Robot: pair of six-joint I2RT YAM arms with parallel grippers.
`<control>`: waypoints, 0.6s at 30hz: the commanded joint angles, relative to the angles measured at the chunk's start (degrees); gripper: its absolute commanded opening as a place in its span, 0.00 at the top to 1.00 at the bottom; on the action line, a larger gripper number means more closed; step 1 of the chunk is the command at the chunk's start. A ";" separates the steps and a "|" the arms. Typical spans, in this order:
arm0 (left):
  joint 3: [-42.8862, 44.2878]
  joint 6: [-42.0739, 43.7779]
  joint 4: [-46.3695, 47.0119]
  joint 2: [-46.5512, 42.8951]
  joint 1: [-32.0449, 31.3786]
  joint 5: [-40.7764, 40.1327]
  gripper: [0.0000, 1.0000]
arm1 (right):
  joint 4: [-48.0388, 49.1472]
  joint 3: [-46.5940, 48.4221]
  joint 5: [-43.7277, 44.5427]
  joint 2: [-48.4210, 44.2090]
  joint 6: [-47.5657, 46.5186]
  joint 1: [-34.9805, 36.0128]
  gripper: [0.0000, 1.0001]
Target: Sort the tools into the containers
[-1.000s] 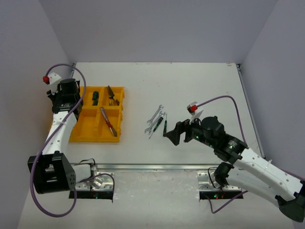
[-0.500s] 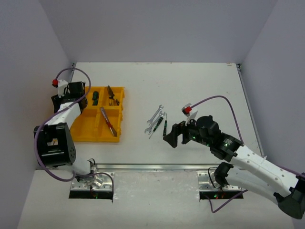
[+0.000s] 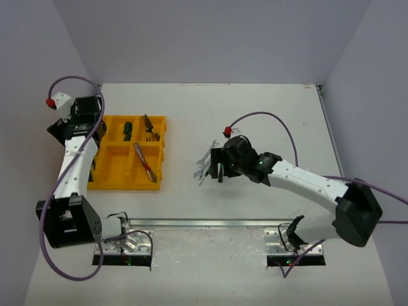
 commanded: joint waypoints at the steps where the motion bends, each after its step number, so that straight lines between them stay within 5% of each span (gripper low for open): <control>1: -0.49 -4.86 -3.94 -14.33 0.49 17.76 0.00 | -7.33 7.61 12.58 9.33 7.92 -0.22 0.01; 5: -12.55 -2.75 3.98 -32.16 0.49 37.40 0.00 | -8.22 10.61 14.91 17.27 11.27 -1.41 0.04; 9: -21.29 -0.14 4.95 -38.77 0.49 48.43 0.00 | -8.13 13.23 15.82 22.95 12.32 -2.07 0.21; 18: -23.71 0.34 5.77 -39.84 -1.09 52.27 0.00 | -5.06 13.02 11.79 30.09 12.68 -4.62 0.44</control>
